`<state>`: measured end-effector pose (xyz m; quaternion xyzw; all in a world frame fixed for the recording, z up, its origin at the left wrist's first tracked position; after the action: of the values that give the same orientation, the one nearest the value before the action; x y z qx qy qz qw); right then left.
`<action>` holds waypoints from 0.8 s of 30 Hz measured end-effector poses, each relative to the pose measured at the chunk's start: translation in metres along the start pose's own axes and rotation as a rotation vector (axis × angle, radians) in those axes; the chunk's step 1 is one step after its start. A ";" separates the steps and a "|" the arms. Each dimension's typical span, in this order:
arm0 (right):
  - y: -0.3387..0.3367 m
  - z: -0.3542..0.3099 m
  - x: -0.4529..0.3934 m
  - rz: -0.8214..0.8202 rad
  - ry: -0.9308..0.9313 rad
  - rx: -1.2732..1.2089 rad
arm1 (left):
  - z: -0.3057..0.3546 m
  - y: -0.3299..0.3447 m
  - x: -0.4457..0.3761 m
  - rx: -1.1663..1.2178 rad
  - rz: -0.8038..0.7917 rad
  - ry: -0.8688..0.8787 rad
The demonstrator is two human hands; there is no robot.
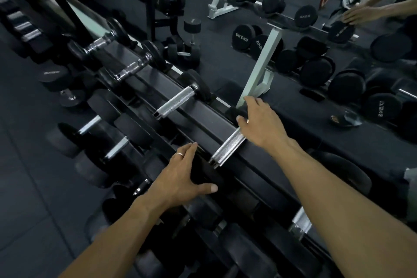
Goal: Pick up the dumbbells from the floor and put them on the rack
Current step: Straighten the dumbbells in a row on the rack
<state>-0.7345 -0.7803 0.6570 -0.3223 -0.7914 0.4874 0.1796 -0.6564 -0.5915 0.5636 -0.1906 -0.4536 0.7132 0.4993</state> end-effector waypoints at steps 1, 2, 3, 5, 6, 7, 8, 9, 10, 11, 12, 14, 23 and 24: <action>0.003 -0.013 -0.003 0.032 -0.023 -0.002 | -0.006 -0.009 0.000 -0.002 0.020 0.014; 0.007 -0.025 -0.006 0.052 -0.035 -0.015 | -0.014 -0.018 0.000 -0.010 0.047 0.026; 0.013 -0.035 -0.010 0.060 -0.032 -0.037 | -0.022 -0.029 -0.002 -0.021 0.080 0.037; 0.026 -0.052 -0.018 0.054 0.007 -0.096 | -0.039 -0.053 -0.005 -0.046 0.161 0.065; 0.033 -0.059 -0.023 0.046 0.031 -0.119 | -0.048 -0.066 -0.007 -0.067 0.206 0.079; 0.039 -0.065 -0.028 0.038 0.058 -0.134 | -0.059 -0.079 -0.010 -0.100 0.250 0.089; 0.045 -0.070 -0.034 0.034 0.085 -0.142 | -0.069 -0.090 -0.013 -0.141 0.287 0.094; 0.049 -0.075 -0.039 0.034 0.110 -0.147 | -0.080 -0.100 -0.018 -0.181 0.311 0.092; 0.052 -0.079 -0.045 0.039 0.130 -0.152 | -0.091 -0.107 -0.023 -0.210 0.315 0.079; 0.054 -0.082 -0.050 0.045 0.148 -0.157 | -0.101 -0.112 -0.029 -0.222 0.300 0.060; 0.056 -0.084 -0.055 0.051 0.168 -0.163 | -0.110 -0.114 -0.035 -0.218 0.273 0.048; 0.060 -0.086 -0.063 0.054 0.209 -0.173 | -0.121 -0.114 -0.049 -0.180 0.204 0.056; 0.070 -0.075 -0.108 0.023 0.295 -0.204 | -0.133 -0.104 -0.109 -0.132 -0.047 0.120; 0.071 -0.072 -0.113 0.019 0.302 -0.204 | -0.134 -0.102 -0.111 -0.117 -0.056 0.121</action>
<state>-0.5857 -0.7880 0.6305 -0.4159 -0.7976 0.3524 0.2582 -0.4568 -0.6189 0.5595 -0.2495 -0.4685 0.6586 0.5335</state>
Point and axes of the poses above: each hand's wrist, its own x-axis away from the middle knuckle, its own y-axis out of the palm, z = x × y, the point moved 8 cm from there along -x, towards the middle knuckle, and after that the axes turned 8 degrees about -x, right-handed, at the moved point
